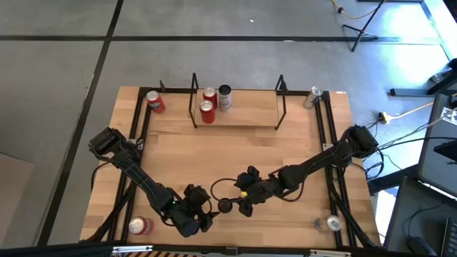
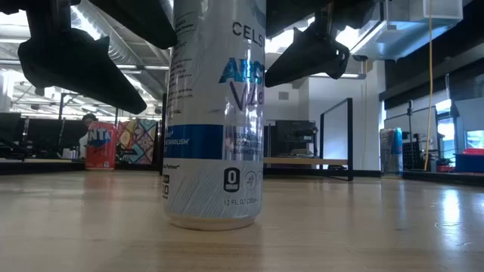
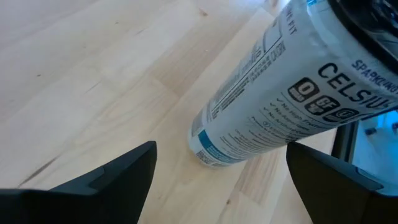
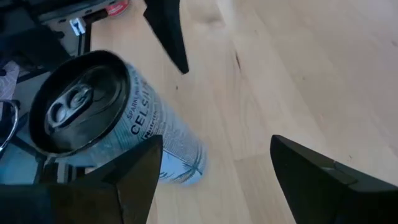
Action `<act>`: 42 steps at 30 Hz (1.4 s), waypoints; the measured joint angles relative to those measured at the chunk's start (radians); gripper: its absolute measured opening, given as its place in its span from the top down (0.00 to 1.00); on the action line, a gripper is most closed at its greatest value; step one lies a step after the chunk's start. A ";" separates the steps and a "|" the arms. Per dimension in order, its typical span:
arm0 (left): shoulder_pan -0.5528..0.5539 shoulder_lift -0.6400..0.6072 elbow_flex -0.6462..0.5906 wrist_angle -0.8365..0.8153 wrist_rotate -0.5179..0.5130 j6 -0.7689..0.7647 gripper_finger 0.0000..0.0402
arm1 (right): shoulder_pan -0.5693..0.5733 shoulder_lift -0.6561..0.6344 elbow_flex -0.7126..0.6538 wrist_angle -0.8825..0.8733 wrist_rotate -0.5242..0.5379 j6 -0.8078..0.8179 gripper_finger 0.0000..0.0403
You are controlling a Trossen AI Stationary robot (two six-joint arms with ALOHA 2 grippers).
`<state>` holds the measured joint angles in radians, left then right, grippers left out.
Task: Place canned beverage on shelf
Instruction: Put the white and blue soda can on the shelf and align it with the other white and blue soda can
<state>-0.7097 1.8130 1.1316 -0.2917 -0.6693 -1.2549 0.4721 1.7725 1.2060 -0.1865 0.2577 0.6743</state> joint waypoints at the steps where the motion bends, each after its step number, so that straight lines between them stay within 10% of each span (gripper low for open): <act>1: 0.000 0.000 0.000 -0.008 -0.003 -0.008 0.14 | 0.001 0.000 0.000 0.000 -0.006 0.000 0.28; 25: -0.042 -0.104 0.000 -0.138 -0.003 -0.018 0.14 | 0.052 -0.076 0.045 0.038 -0.206 0.011 0.28; 34: -0.077 -0.132 0.000 -0.150 0.008 -0.019 0.14 | 0.051 -0.034 0.062 0.253 0.043 -0.138 0.28; 42: -0.077 -0.132 0.000 -0.152 0.044 -0.018 0.14 | 0.060 0.076 0.060 0.350 0.041 -0.245 0.28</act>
<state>-0.7868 1.6806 1.1316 -0.4433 -0.6255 -1.2728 0.5320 1.8484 1.2659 0.1635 0.2989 0.4297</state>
